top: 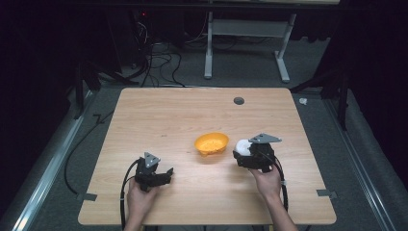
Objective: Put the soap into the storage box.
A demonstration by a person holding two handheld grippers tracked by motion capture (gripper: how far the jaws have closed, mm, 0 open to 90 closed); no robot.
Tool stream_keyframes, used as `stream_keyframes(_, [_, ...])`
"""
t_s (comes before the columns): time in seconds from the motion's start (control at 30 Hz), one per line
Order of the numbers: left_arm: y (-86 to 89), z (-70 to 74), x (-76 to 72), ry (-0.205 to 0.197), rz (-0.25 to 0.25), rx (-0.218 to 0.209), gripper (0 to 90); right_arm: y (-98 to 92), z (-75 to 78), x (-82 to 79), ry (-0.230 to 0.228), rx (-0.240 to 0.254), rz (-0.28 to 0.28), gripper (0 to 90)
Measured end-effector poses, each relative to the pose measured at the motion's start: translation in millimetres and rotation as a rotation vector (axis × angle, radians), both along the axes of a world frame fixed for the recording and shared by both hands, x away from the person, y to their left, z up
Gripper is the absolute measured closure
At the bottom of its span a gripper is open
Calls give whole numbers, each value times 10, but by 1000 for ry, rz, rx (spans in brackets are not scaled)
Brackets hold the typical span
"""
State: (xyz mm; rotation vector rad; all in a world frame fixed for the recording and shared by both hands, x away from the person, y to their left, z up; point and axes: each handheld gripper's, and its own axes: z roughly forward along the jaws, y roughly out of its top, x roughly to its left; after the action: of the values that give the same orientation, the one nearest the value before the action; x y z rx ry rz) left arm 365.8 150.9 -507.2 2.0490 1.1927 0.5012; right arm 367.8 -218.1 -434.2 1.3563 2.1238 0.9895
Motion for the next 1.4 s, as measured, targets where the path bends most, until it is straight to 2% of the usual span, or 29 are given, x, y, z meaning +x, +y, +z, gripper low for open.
stream_keyframes(0.3, [0, 1, 0, 1, -1, 0, 207, 100, 113, -20, -35, 15, 37, 243])
stream_keyframes(0.47, [0, 0, 0, 0, 0, 0, 207, 139, 158, -16, -39, 20, 56, 243])
stream_keyframes(1.0, [2, 3, 2, 4, -3, 1, 208, 359, 293, 87, -38, 18, 136, 243])
stream_keyframes(1.23, [2, 3, 2, 4, -3, 1, 208, 436, 332, 123, -35, 22, 158, 243])
stream_keyframes(1.4, [0, 1, 1, 1, -3, 1, 207, 455, 323, 163, -23, 28, 155, 243])
